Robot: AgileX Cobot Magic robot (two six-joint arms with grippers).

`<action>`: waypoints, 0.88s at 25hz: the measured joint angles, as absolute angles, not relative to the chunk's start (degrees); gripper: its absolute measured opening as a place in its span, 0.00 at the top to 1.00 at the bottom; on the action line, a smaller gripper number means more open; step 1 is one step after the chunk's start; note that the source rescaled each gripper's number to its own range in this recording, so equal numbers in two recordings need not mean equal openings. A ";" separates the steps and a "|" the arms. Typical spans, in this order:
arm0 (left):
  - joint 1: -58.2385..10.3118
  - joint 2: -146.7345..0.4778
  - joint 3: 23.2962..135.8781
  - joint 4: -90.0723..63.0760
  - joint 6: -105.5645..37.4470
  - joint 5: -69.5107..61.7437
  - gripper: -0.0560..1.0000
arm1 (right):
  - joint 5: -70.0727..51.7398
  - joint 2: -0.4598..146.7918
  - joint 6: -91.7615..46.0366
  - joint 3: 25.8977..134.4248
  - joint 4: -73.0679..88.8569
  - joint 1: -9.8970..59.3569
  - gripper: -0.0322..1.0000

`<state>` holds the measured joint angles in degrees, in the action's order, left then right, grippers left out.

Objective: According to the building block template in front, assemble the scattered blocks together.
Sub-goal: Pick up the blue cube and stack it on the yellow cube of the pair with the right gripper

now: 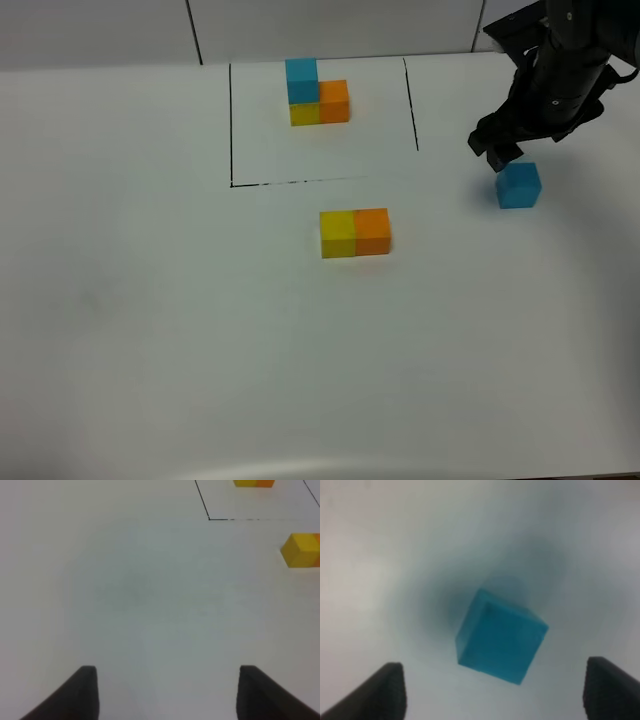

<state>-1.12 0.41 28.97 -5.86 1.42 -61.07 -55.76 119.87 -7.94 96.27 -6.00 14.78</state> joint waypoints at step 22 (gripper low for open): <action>-1.12 0.41 28.97 -5.86 1.42 -61.07 0.67 | -52.35 126.04 -5.56 96.27 4.08 10.10 0.45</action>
<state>-1.12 0.41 28.97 -5.86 1.42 -61.07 -52.35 126.04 -5.56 96.27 4.08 10.10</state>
